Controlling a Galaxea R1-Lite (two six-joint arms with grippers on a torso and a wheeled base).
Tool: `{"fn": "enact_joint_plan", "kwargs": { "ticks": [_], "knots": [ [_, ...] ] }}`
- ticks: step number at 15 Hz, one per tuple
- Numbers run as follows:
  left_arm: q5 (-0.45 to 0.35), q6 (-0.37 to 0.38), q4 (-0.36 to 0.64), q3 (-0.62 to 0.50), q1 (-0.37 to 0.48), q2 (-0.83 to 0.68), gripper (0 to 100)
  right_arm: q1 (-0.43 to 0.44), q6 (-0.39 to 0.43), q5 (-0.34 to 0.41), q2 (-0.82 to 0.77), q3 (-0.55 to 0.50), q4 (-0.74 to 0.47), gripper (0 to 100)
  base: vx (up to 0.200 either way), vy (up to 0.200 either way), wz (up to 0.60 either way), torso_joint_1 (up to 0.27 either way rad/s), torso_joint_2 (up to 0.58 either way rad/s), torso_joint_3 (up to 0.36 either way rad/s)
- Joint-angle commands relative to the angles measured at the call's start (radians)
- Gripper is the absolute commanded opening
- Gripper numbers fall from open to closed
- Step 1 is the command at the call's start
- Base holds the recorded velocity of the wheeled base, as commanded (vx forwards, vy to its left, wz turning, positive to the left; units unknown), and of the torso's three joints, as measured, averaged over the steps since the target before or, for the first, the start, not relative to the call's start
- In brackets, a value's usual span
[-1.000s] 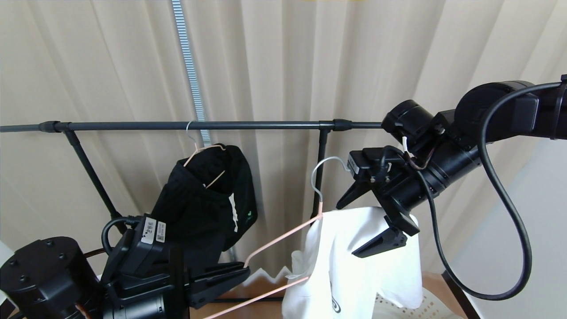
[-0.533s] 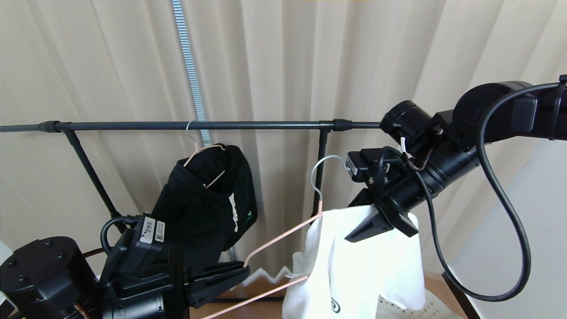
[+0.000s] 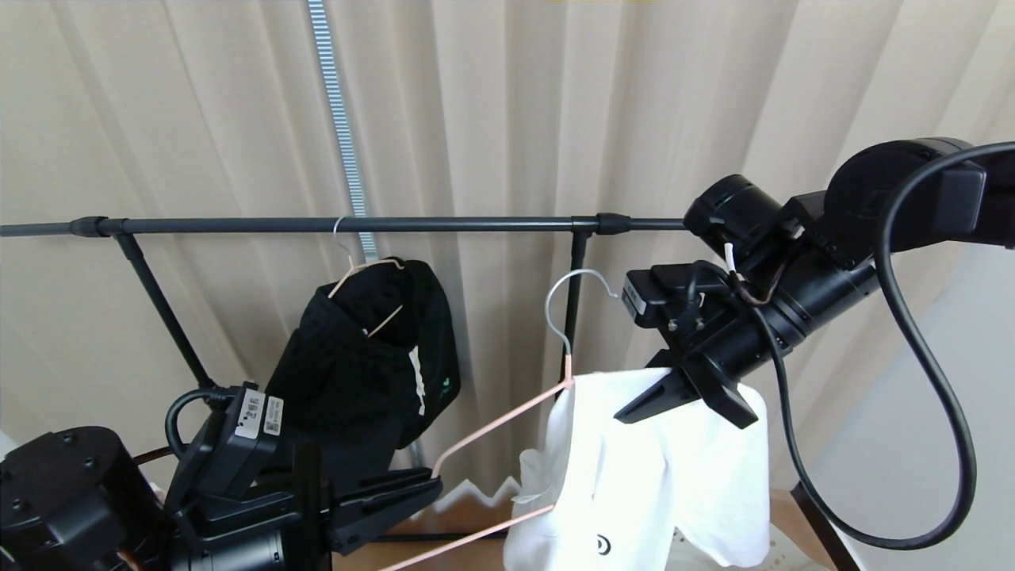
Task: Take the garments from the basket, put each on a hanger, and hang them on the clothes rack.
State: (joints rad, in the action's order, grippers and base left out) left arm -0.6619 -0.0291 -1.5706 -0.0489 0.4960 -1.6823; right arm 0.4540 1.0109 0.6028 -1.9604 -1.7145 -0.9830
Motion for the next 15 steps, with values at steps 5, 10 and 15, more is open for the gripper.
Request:
{"fn": "enact_joint_plan", "kwargs": {
  "ticks": [5,10,15],
  "knots": [
    [0.002,-0.002,0.000,0.012,0.003,0.018,100,0.000,0.002,0.005,0.049,0.018,0.000,0,0.000,0.000,0.00,0.000,0.00,0.000],
    [0.004,-0.009,0.000,0.049,-0.050,0.047,100,0.000,0.000,0.000,0.049,0.013,0.012,0,0.000,0.000,0.00,0.000,0.00,0.000],
    [0.024,-0.118,0.000,0.049,-0.145,0.096,100,0.000,-0.005,-0.063,0.071,0.009,0.017,0,0.000,0.000,0.00,0.000,0.00,0.000]
  ]
}}
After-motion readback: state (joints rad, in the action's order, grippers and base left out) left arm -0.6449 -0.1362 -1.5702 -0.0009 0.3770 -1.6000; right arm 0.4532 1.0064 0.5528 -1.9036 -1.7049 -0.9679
